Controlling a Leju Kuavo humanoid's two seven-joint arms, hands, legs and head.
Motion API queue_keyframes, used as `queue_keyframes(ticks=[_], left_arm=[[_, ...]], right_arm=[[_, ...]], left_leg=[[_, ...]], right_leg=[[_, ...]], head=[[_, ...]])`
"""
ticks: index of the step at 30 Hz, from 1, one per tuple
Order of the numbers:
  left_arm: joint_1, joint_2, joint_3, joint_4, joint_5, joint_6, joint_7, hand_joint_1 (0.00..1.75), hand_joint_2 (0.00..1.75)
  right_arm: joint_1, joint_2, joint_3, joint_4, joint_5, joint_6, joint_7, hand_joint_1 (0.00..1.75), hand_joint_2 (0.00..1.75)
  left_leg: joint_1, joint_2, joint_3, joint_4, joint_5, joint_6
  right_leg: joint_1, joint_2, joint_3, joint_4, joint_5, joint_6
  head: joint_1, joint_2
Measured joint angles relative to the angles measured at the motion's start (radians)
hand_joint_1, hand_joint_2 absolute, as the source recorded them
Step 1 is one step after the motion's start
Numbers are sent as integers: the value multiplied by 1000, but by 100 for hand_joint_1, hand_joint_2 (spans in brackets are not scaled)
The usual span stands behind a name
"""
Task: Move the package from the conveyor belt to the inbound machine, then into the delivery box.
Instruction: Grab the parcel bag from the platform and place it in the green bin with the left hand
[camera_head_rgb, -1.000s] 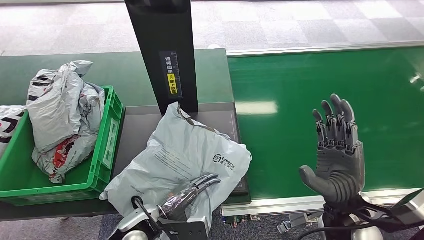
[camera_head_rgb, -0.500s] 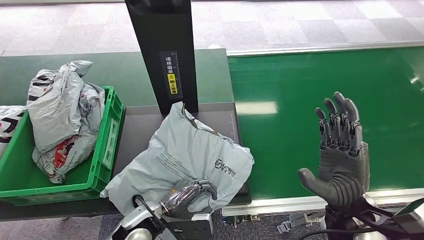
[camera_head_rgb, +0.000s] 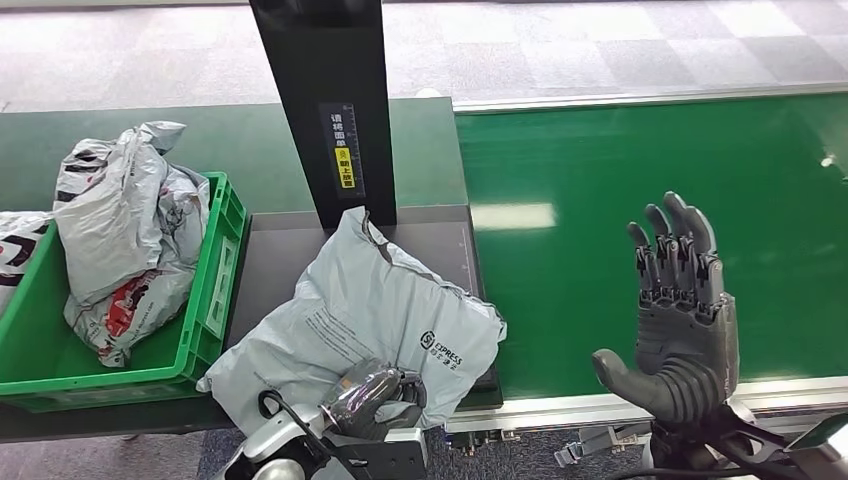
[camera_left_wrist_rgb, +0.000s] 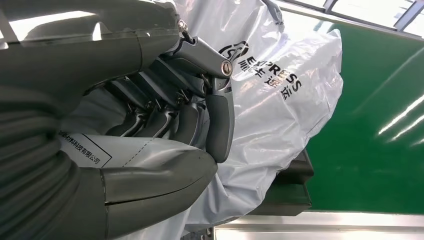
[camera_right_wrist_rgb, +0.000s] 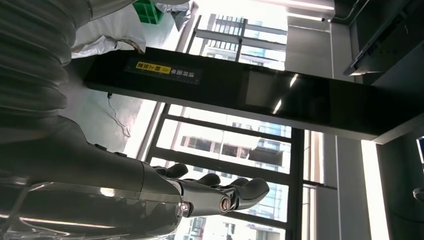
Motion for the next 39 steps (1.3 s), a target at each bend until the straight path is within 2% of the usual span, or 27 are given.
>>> queue_keyframes(ticks=[3,4,10,23,31,39], left_arm=[[5,0,0,0,-7,14,3,6,175],[6,-1,0,0,-11,22,5,0,175],[19,-3,10,-24,-47,54,37,0,175],[55,6,34,-95,-136,62,81,0,175],[85,58,33,-169,-270,-3,115,0,175],[110,95,20,-171,-279,-46,109,0,175]], right_arm=[[17,0,1,-9,4,0,-7,0,175],[23,0,1,-12,4,0,-11,0,175],[55,0,1,-33,7,3,-17,0,175],[76,0,-8,-47,13,14,-14,0,175],[80,0,-13,-46,13,17,-17,0,175],[49,0,-12,-39,20,37,-5,0,175]], left_leg=[[0,0,0,0,0,0],[0,0,0,0,0,0],[0,0,0,0,0,0],[0,0,0,0,0,0],[0,0,0,0,0,0],[0,0,0,-1,0,0]], right_leg=[[0,0,0,0,0,0],[0,0,0,0,0,0],[0,0,0,0,0,0],[0,0,0,0,0,0],[0,0,0,0,0,0],[0,0,0,0,0,0]], head=[[0,0],[0,0],[0,0],[0,0],[0,0],[0,0]])
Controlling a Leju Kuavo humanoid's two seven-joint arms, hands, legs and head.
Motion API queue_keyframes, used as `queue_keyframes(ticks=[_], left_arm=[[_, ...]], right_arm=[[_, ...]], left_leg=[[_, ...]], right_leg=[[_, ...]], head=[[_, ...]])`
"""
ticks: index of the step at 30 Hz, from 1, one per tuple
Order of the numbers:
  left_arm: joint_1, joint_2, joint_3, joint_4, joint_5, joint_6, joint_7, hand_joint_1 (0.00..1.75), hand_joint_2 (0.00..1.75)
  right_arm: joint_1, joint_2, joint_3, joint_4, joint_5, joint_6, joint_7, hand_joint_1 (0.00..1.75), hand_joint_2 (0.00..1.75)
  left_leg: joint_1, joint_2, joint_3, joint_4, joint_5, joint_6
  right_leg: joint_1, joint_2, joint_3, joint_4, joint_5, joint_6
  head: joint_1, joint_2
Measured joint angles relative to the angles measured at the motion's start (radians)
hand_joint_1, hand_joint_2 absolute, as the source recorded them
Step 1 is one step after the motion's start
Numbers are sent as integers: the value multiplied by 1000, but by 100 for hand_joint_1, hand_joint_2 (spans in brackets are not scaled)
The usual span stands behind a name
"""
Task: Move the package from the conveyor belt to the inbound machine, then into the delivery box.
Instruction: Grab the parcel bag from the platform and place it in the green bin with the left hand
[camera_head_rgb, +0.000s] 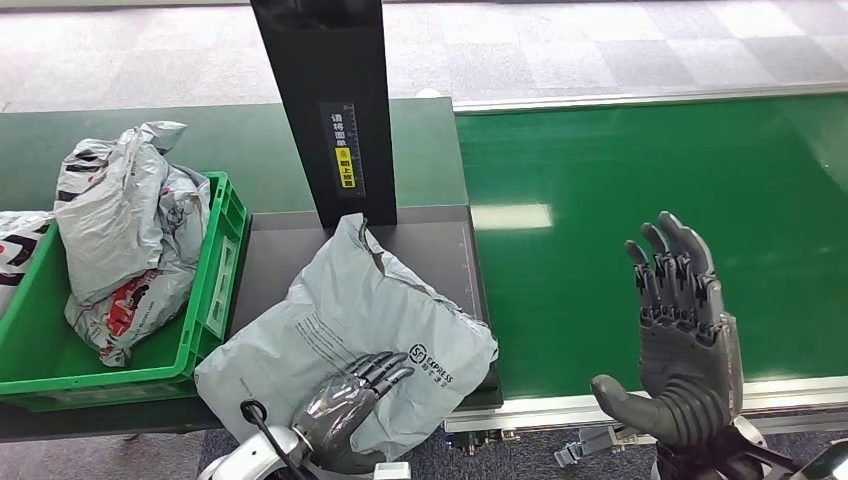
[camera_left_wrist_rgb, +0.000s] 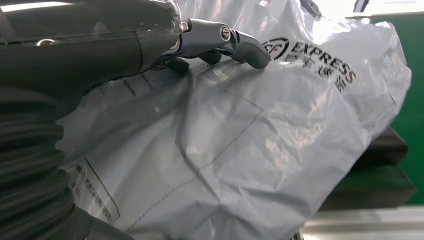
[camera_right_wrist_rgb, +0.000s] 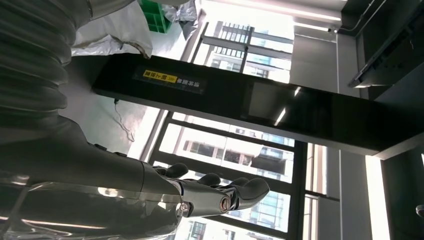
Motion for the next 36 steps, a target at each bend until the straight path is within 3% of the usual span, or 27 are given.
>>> queue_keyframes(ticks=[6,17,18,19,22,23,36], left_arm=[[-14,-6,-20,86,20,15,-28,0,175],[-57,-47,-25,176,48,62,-33,0,175],[-60,-50,-25,180,51,66,-33,6,175],[-62,-54,-24,184,53,70,-33,27,175],[-67,-65,-22,195,62,88,-37,151,175],[-69,-68,-21,198,65,94,-39,175,175],[-95,-83,-3,205,74,137,-49,175,175]], right_arm=[[-37,0,1,16,7,-3,15,0,175],[-15,0,1,18,22,-14,-9,0,175],[-12,0,1,18,23,-16,-10,0,175],[-9,0,1,16,26,-18,-10,0,175],[2,2,1,5,40,-21,-7,0,175],[5,3,1,-1,45,-22,-6,0,175],[32,5,1,-27,53,-17,-13,0,175]], left_leg=[[0,0,1,0,0,0],[0,0,3,0,0,0],[0,0,3,0,0,0],[0,0,3,0,0,0],[0,0,4,0,0,0],[0,0,4,0,0,0],[0,0,4,0,0,0]], right_leg=[[0,0,1,0,0,0],[0,0,3,0,0,0],[0,0,3,0,0,0],[0,0,3,0,0,0],[0,0,3,0,0,0],[0,0,3,0,0,0],[0,0,4,0,0,0]], head=[[0,0],[0,0],[0,0],[0,0],[0,0],[0,0],[0,0]])
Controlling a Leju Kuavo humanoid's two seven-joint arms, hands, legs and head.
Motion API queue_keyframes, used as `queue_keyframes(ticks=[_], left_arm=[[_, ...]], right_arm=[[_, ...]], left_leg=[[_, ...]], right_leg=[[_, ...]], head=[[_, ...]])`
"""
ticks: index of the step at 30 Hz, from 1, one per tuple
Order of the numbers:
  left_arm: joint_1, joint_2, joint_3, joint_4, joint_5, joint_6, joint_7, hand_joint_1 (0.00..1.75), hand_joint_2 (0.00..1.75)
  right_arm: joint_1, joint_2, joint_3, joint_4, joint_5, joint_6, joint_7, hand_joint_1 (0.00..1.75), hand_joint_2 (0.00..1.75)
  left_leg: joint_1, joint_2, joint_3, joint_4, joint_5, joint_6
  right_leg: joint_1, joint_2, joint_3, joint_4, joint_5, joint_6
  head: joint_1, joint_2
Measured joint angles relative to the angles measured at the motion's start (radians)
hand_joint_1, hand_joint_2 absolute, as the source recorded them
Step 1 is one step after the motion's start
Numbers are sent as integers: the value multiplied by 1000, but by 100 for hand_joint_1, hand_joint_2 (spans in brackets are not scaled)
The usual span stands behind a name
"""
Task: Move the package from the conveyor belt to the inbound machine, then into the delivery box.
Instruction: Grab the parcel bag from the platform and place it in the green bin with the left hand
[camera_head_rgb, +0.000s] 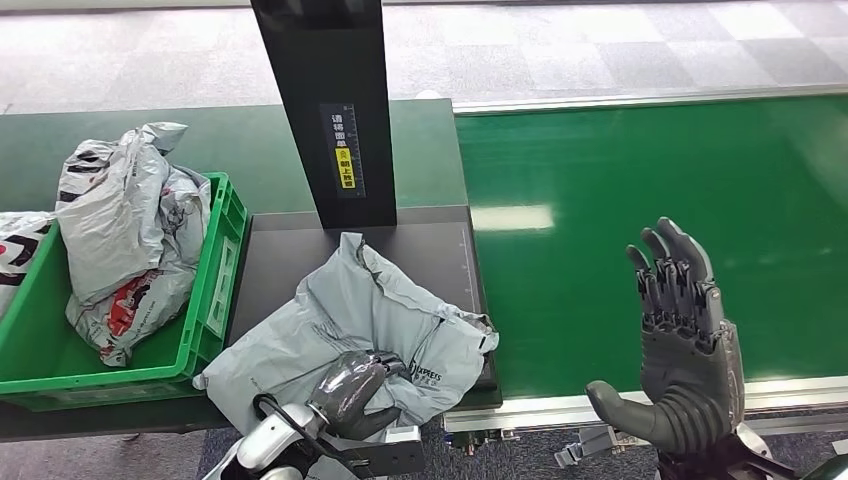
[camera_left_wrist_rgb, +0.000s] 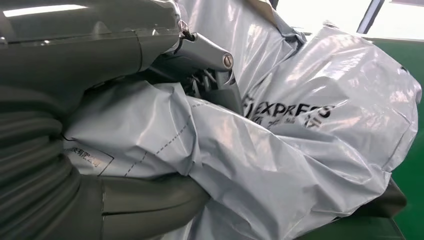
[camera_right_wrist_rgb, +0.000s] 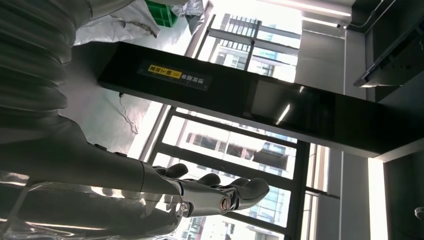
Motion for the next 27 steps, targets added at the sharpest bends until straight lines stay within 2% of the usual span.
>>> queue_keyframes(ticks=[6,11,17,23,27], left_arm=[[0,0,7,0,2,41,-3,175,175],[13,0,45,-40,23,141,-19,175,175],[49,1,122,-219,107,302,-87,175,175],[72,4,218,-410,188,456,-155,175,175],[86,6,299,-501,201,523,-172,175,175]], right_arm=[[1,0,0,0,-4,-1,0,0,175],[25,0,-2,0,-15,-5,-5,0,175],[54,0,-10,-3,-32,-30,4,0,175],[56,18,-11,7,-23,-76,65,0,175],[57,36,-7,53,4,-90,100,0,175]], left_leg=[[0,0,0,0,0,0],[0,0,0,0,0,0],[0,0,-2,0,0,0],[0,0,-2,0,0,0],[0,0,-2,0,0,0]], right_leg=[[0,0,0,0,0,0],[0,0,-1,0,0,0],[0,0,-2,0,0,0],[0,0,-2,0,0,0],[1,0,-2,0,0,0]], head=[[0,0],[0,0],[0,0],[0,0],[0,0]])
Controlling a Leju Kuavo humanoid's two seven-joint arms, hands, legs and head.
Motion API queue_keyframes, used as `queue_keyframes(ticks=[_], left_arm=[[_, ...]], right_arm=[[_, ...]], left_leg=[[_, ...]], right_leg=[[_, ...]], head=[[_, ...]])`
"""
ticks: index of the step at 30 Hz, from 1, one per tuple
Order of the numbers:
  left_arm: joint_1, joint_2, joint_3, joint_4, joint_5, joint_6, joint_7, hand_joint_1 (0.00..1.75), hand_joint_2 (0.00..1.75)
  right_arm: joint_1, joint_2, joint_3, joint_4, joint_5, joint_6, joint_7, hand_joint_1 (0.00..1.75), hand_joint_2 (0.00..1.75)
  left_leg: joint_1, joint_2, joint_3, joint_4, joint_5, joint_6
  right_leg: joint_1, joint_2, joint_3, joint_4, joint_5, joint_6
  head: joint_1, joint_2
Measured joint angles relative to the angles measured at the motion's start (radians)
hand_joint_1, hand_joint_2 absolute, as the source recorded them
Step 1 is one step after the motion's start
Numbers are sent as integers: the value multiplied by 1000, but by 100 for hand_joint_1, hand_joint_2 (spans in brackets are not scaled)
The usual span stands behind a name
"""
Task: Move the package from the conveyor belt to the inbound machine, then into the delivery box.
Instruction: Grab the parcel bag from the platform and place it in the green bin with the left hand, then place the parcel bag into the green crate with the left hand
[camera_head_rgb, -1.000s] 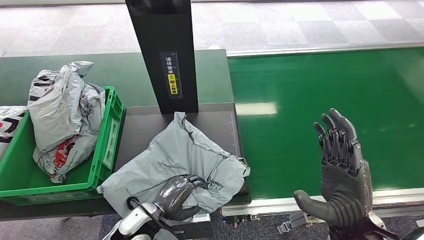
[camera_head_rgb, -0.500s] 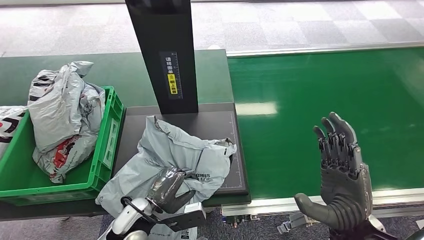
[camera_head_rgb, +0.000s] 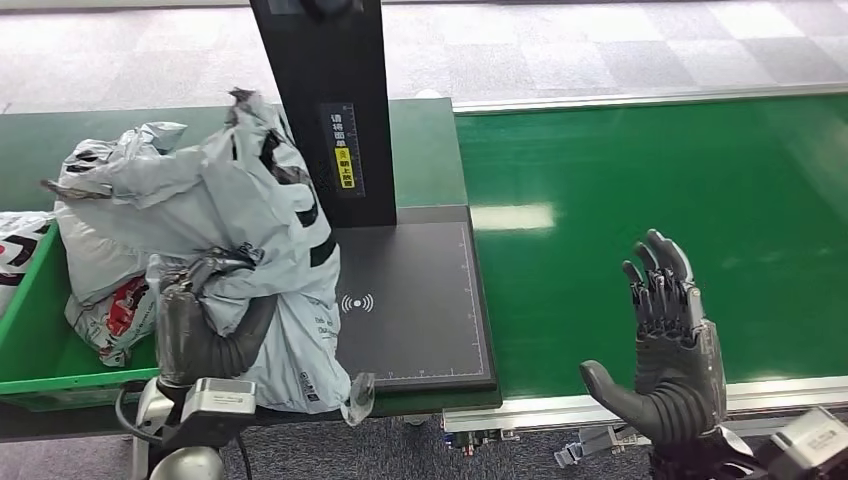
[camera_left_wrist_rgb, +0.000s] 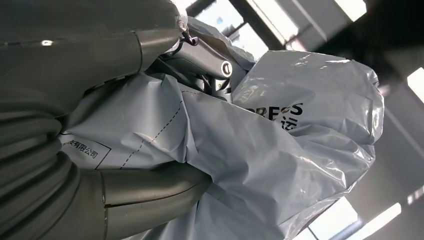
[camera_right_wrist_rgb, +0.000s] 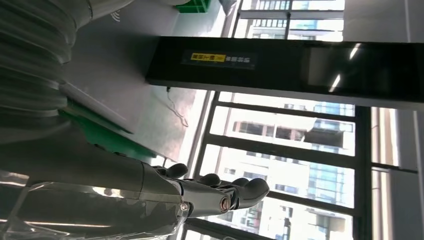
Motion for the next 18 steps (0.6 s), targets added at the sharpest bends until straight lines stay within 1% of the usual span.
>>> queue_keyframes(ticks=[3,5,8,11,14,18], left_arm=[[7,2,48,-38,3,16,-2,175,175],[9,2,70,-52,-6,29,6,175,175],[0,2,118,-62,-31,37,44,175,175],[-29,1,190,-54,-30,9,88,175,175],[-78,2,253,10,-23,-28,104,175,175],[-139,3,294,145,-45,-55,122,175,175]], right_arm=[[1,9,5,40,8,-3,7,0,175],[-2,13,8,66,11,0,29,0,175],[-21,15,25,136,50,-2,80,0,175],[-56,13,52,241,87,-11,116,0,175],[-77,1,69,328,77,-20,109,0,175],[-95,-25,83,390,52,-21,98,0,175]], left_leg=[[0,0,0,0,0,0],[0,0,0,0,0,0],[0,0,0,0,0,0],[0,0,0,0,1,-1],[0,-1,0,0,2,-1],[0,0,0,0,2,-2]], right_leg=[[0,0,0,0,0,0],[0,0,0,0,0,0],[0,0,0,0,0,0],[0,0,0,0,0,0],[0,-1,0,0,1,-1],[0,0,-1,1,1,-2]], head=[[0,0],[0,0],[0,0],[0,0],[0,0],[0,0]])
